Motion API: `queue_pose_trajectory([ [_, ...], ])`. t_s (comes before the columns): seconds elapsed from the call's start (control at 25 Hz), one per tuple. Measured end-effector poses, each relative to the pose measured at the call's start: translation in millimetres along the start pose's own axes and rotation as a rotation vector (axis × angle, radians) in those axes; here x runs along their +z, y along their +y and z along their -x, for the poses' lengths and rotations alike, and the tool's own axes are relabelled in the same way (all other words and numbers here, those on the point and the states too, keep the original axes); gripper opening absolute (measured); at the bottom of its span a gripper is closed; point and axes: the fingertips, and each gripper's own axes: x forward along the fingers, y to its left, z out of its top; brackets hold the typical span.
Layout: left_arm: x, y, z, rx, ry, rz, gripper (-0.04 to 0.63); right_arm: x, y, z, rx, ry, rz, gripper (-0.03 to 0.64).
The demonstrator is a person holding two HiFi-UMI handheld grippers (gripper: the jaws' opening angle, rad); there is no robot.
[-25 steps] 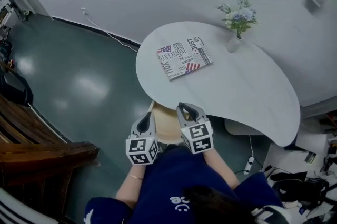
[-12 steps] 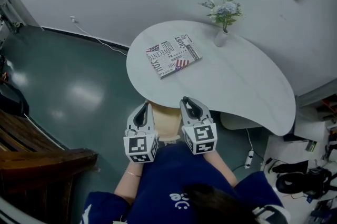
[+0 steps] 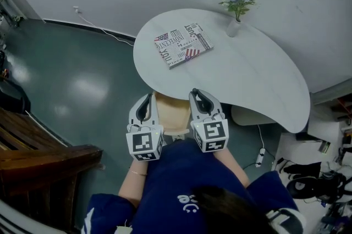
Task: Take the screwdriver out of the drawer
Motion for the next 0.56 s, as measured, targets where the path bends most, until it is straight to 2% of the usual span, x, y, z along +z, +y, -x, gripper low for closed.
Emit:
queue_pose_trajectory([
  [0.56,-3.5,4.7,-4.9,0.006,-0.001,-0.01,0.005,-6.4,0.0,-7.8,0.005,0.011,0.006,0.074],
])
